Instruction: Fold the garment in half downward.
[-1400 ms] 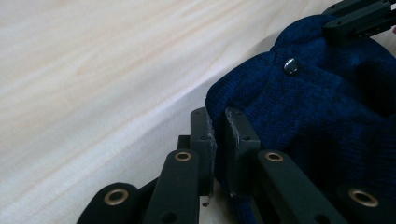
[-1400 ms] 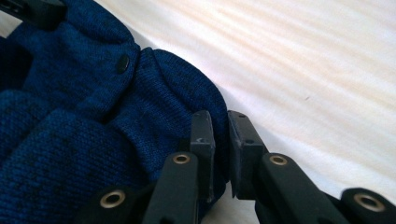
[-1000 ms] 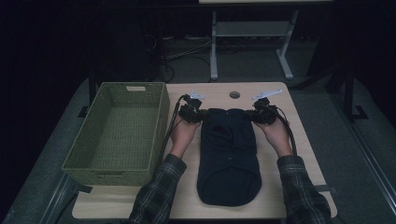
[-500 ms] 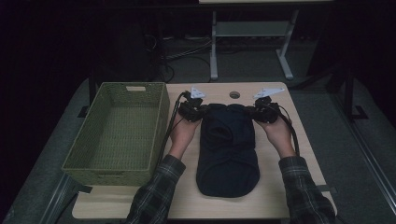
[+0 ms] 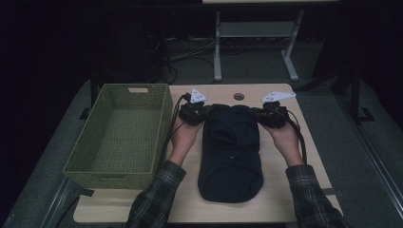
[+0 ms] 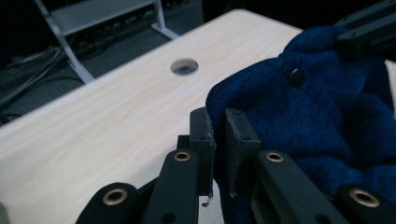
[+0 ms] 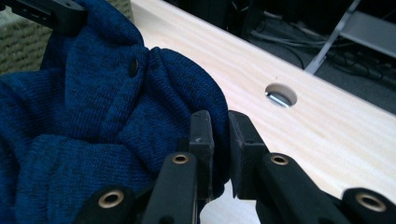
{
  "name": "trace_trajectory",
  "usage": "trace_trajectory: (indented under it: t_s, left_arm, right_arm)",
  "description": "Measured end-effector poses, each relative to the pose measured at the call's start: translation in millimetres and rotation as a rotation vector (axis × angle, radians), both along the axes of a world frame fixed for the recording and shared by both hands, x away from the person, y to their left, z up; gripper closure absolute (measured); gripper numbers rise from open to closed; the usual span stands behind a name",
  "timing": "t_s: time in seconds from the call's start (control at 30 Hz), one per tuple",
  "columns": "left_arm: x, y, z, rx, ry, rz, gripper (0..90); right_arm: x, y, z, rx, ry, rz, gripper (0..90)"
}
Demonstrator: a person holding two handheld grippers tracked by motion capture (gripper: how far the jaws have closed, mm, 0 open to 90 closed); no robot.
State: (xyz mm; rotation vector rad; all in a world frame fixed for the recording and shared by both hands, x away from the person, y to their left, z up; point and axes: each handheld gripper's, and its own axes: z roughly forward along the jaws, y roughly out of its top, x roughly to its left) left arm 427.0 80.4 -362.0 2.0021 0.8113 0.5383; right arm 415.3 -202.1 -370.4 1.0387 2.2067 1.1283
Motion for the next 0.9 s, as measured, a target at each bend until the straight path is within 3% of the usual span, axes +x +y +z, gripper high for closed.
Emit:
trace_trajectory:
  t_s: [0.17, 0.33, 0.63, 0.9]
  left_arm:
    - [-3.8, 2.7, 15.2, -0.024, -0.029, 0.001, 82.2]
    - [-20.7, 7.0, 14.7, -0.041, -0.031, -0.041, 81.7]
    - [-44.3, 15.6, 4.4, -0.019, -0.007, -0.091, 81.3]
    - [-58.8, 15.6, -5.9, 0.027, 0.017, -0.119, 81.4]
  right_arm:
    - [-1.4, 0.5, 15.1, 0.03, -0.031, -0.005, 80.7]
    - [-14.8, -2.9, 17.6, 0.036, -0.046, 0.017, 80.5]
    - [-50.6, -0.9, 3.3, 0.045, -0.049, 0.055, 79.7]
    - [-63.6, -0.2, -13.3, 0.053, 0.004, 0.068, 79.3]
